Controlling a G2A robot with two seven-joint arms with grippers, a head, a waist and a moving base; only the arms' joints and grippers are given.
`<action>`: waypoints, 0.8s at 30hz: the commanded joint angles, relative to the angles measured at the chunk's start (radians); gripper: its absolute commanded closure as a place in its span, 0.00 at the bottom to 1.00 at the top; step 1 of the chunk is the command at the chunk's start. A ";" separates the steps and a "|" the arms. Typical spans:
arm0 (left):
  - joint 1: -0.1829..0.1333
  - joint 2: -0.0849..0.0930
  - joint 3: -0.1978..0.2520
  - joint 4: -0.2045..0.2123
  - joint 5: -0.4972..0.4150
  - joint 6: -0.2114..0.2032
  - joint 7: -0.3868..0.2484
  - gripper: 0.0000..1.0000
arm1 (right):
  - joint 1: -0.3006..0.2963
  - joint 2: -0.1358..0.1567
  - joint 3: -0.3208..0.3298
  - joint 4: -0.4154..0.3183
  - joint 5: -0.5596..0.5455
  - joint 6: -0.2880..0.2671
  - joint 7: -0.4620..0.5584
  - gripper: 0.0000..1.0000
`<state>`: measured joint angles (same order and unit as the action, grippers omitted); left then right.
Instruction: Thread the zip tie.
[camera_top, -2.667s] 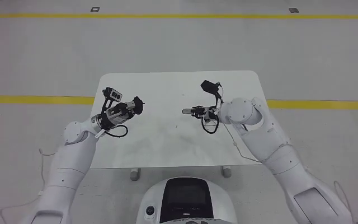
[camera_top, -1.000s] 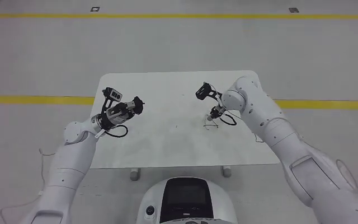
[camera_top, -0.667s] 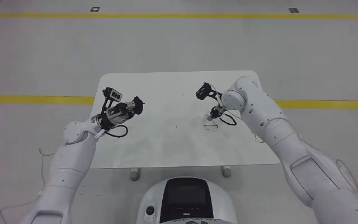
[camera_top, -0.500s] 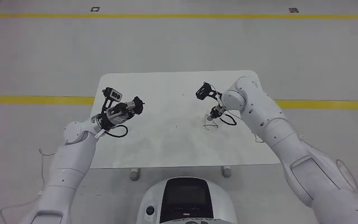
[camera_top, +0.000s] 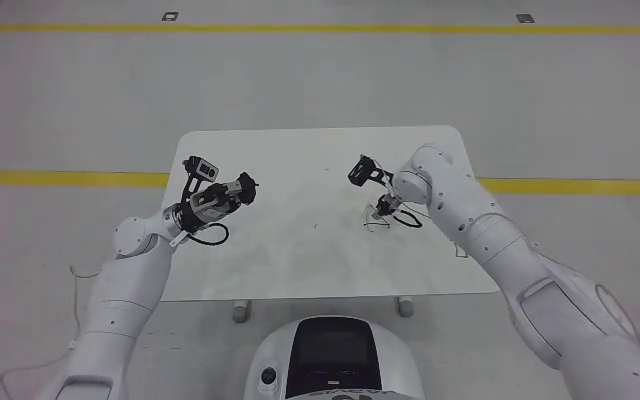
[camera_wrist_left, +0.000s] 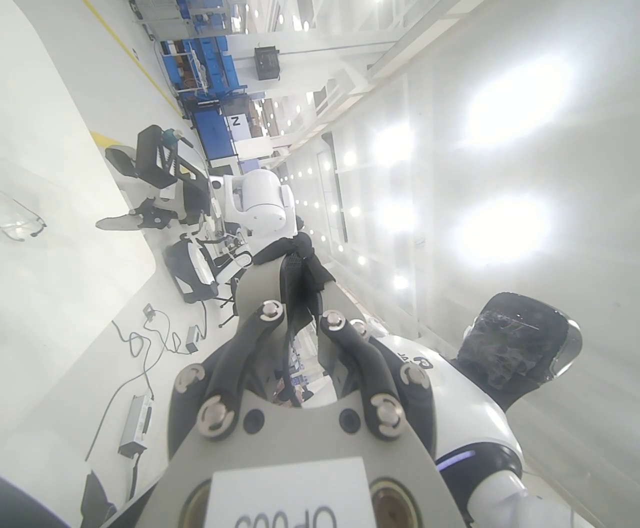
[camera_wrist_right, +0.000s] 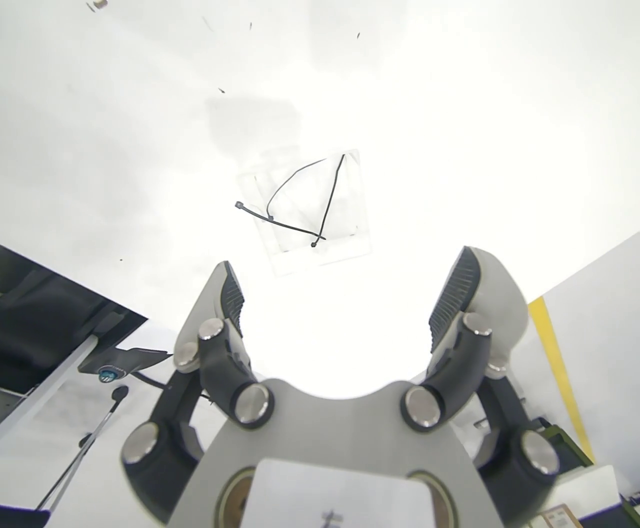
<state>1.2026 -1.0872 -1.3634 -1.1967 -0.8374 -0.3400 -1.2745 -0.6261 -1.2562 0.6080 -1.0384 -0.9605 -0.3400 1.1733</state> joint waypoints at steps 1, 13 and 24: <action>0.000 0.000 0.000 0.000 0.000 0.000 0.000 1.00 | 0.019 -0.003 -0.036 0.025 0.016 0.000 -0.018 0.00; 0.000 0.000 0.000 0.000 0.000 0.000 0.000 1.00 | 0.090 -0.028 -0.182 0.135 0.099 0.000 -0.064 0.00; 0.000 0.000 0.000 0.000 0.000 0.000 0.000 1.00 | 0.081 -0.030 -0.225 0.161 0.092 0.000 -0.136 0.51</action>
<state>1.2026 -1.0872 -1.3634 -1.1967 -0.8374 -0.3400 -1.2745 -0.5472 -1.2865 0.3887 -0.8803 -0.8720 -0.3400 1.0406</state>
